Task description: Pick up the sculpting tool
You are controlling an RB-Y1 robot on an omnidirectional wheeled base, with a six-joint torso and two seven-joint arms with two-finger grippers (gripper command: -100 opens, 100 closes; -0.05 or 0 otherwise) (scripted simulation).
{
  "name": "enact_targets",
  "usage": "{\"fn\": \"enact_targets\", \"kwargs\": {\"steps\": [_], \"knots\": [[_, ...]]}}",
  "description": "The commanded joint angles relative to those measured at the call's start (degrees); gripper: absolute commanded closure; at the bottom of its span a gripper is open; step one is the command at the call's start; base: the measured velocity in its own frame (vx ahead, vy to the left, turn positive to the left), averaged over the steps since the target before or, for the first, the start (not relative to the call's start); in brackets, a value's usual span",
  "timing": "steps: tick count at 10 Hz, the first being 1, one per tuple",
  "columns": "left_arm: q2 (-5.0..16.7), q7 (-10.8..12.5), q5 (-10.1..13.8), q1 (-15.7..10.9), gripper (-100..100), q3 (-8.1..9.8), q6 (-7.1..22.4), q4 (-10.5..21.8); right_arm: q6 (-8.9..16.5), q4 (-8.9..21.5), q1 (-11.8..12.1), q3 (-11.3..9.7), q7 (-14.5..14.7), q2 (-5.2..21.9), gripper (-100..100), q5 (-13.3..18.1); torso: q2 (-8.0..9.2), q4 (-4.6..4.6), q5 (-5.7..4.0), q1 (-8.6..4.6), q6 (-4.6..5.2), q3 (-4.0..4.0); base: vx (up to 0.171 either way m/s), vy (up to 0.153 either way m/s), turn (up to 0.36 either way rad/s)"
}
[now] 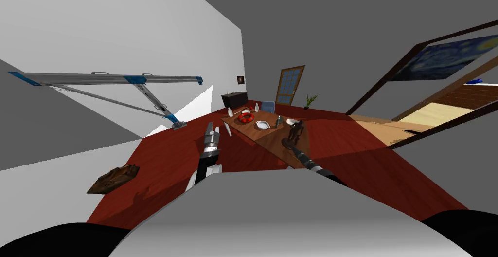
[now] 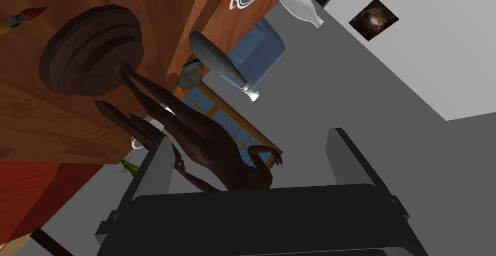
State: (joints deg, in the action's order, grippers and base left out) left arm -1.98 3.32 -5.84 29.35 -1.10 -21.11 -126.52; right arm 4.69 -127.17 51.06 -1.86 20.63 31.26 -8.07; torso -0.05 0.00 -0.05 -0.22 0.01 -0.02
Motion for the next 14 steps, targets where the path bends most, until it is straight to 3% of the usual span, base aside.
{"fn": "enact_targets", "kwargs": {"steps": [1, 3, 4, 5, 6, 11, 13, 14], "knots": [[0.0, 0.0, 0.0, 0.0, 0, 0.0, 0.0, 0.0, 0.78, 1.43, 0.33, -0.32, 1.58, 1.42, -100, -0.67, 0.0, 0.0, 0.0, 0.0, 0.0, 0.0, -0.021, -0.028, 0.28], [0.0, 0.0, 0.0, 0.0, 0, 0.0, 0.0, 0.0, 4.01, 3.8, 2.16, -1.72, 5.2, 5.43, -100, -2.45, -0.04, -0.01, 0.0, -0.01, 0.01, -0.02, -0.017, -0.031, 0.361], [0.0, 0.0, 0.0, 0.01, 0, 0.0, 0.0, 0.0, 4.01, 3.8, 2.16, -1.72, 5.78, 5.43, -100, -2.45, -0.04, -0.01, 0.0, -0.04, 0.02, -0.02, -0.012, -0.035, 0.204], [0.0, 0.0, 0.0, 0.01, 0, 0.01, 0.0, 0.0, 5.57, 5.06, 2.94, -2.48, 7.95, 7.4, -100, -3.35, -0.06, -0.01, -0.01, -0.03, 0.05, -0.03, -0.006, -0.028, 0.34], [0.0, 0.0, 0.0, 0.01, 0, 0.0, 0.0, 0.0, 5.57, 5.06, 2.94, -2.48, 7.95, 7.48, -100, -3.35, -0.08, -0.01, 0.0, -0.02, 0.02, -0.04, -0.007, -0.026, 0.187], [0.0, 0.0, 0.0, 0.01, 0, 0.01, 0.0, 0.0, 11.26, 10.36, 5.12, -5.95, 16.0, 15.2, -100, -6.85, -0.14, -0.02, 0.0, -0.01, 0.02, -0.07, -0.005, -0.033, 0.343], [0.01, 0.0, 0.0, 0.03, 0, 0.02, 0.0, 0.0, 12.52, 11.79, 5.43, -6.92, 18.82, 17.17, -100, -7.7, -0.15, -0.02, -0.01, -0.07, 0.09, -0.08, -0.001, -0.035, 0.173], [0.01, 0.0, 0.0, 0.02, 0, 0.01, 0.0, 0.0, 12.52, 11.79, 5.43, -6.92, 18.82, 17.39, -100, -7.7, -0.15, -0.03, -0.01, -0.04, 0.06, -0.09, 0.006, -0.028, 0.135]]}}
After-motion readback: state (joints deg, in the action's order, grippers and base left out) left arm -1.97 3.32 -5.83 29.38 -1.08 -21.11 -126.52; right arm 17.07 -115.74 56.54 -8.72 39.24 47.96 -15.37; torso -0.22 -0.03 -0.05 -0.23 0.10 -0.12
